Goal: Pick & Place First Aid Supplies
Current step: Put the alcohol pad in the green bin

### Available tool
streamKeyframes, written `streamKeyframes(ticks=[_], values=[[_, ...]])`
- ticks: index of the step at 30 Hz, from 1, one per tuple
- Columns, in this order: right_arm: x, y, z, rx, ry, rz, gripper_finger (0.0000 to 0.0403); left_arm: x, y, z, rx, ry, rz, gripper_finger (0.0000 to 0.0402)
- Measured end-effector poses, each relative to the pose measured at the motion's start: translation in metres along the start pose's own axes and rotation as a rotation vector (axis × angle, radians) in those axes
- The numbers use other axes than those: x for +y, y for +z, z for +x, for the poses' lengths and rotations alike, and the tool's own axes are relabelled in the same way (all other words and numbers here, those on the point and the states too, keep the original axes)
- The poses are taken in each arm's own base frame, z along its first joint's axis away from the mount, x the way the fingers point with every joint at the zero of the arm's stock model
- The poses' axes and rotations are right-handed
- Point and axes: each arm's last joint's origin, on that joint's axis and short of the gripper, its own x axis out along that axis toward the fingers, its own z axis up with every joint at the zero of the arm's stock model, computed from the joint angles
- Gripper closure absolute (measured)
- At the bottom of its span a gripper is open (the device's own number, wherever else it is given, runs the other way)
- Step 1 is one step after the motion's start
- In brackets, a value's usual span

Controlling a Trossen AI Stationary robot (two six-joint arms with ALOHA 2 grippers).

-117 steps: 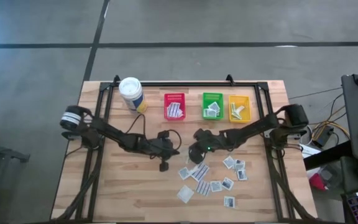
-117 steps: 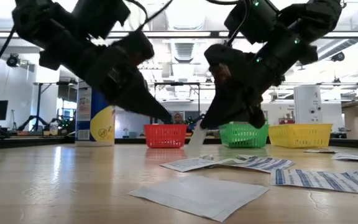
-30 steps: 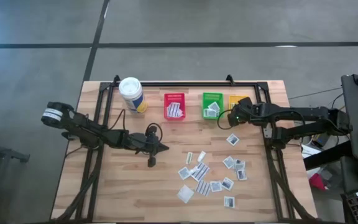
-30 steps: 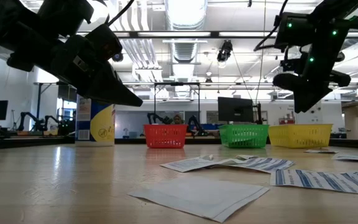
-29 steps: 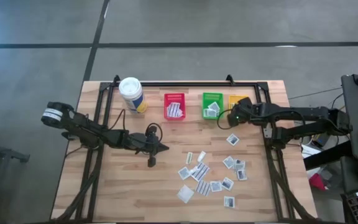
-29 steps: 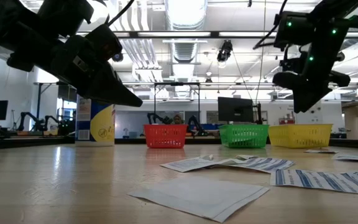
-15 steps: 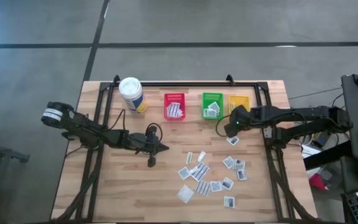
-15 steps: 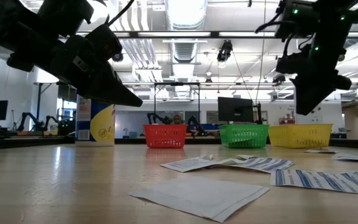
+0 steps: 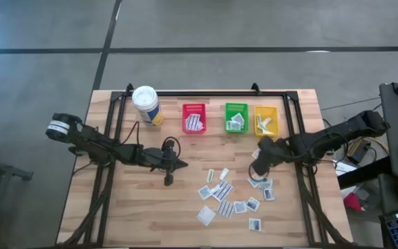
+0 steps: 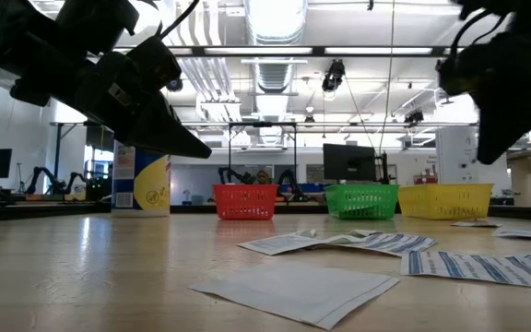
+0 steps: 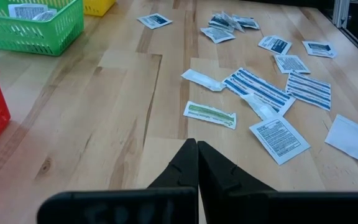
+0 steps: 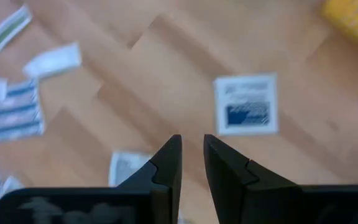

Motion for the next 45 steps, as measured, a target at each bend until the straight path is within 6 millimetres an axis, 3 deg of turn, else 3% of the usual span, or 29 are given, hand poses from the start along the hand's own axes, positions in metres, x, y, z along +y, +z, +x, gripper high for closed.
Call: streamKeyframes(ticks=[12,22,34,45], values=[[0.014,-0.039,-0.011,0.074,0.081,-0.082,0.0334,0.000,0.000,0.000,0.000,0.000,-0.007,0.0401],[0.017,-0.061,-0.015,0.125,0.122,-0.260,0.0293,0.000,0.000,0.000,0.000,0.000,-0.006,0.0401],[0.010,-0.079,0.008,0.170,0.017,-0.555,0.0266,0.000,0.000,0.000,-0.002,0.010,-0.006,0.0401],[0.017,-0.086,0.024,0.259,-0.018,-0.586,0.0266,0.000,0.000,0.000,-0.002,0.011,-0.006,0.0401]])
